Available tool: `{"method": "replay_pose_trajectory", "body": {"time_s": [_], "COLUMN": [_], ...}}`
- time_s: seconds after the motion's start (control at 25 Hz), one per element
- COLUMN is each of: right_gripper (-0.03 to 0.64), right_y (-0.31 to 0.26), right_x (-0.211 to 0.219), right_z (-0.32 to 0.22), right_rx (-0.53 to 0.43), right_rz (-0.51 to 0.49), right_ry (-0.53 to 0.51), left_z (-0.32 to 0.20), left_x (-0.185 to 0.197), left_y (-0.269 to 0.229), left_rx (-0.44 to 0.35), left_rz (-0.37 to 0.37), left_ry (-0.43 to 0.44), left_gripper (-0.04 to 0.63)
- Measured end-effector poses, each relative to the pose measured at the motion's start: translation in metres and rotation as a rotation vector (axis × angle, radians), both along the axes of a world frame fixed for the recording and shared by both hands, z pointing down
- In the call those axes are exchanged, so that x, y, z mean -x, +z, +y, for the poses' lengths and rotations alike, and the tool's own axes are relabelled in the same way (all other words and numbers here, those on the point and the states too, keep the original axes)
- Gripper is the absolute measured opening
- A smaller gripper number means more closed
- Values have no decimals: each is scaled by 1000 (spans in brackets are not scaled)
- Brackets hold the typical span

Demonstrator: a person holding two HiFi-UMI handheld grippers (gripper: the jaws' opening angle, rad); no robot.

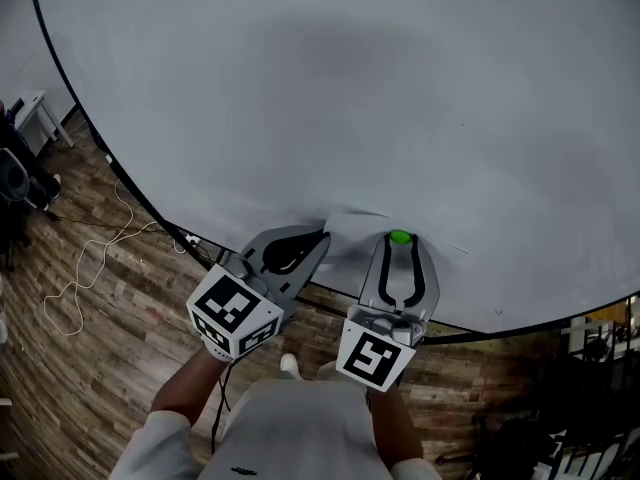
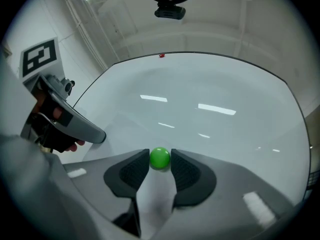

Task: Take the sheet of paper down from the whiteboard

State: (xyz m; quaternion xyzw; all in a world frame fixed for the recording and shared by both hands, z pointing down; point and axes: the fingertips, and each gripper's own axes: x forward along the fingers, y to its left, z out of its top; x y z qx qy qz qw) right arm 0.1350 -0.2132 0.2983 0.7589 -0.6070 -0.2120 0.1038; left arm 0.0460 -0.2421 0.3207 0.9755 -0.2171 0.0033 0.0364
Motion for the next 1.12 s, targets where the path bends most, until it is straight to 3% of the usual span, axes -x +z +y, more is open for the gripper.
{"method": "replay_pose_trajectory", "body": {"time_s": [0.2, 1.12], "right_gripper": [132, 126], "right_y": [2, 15], "right_x": [2, 8], "right_z": [-1, 29], "right_rx": [4, -16], "right_rz": [-8, -74], "right_ry": [25, -101], "left_z": [0, 13], "left_x": [3, 34], "left_y": [-1, 29], "left_rx": [-1, 81], "left_rz": [1, 8], "left_ry": [-1, -61], "left_gripper": [6, 6]}}
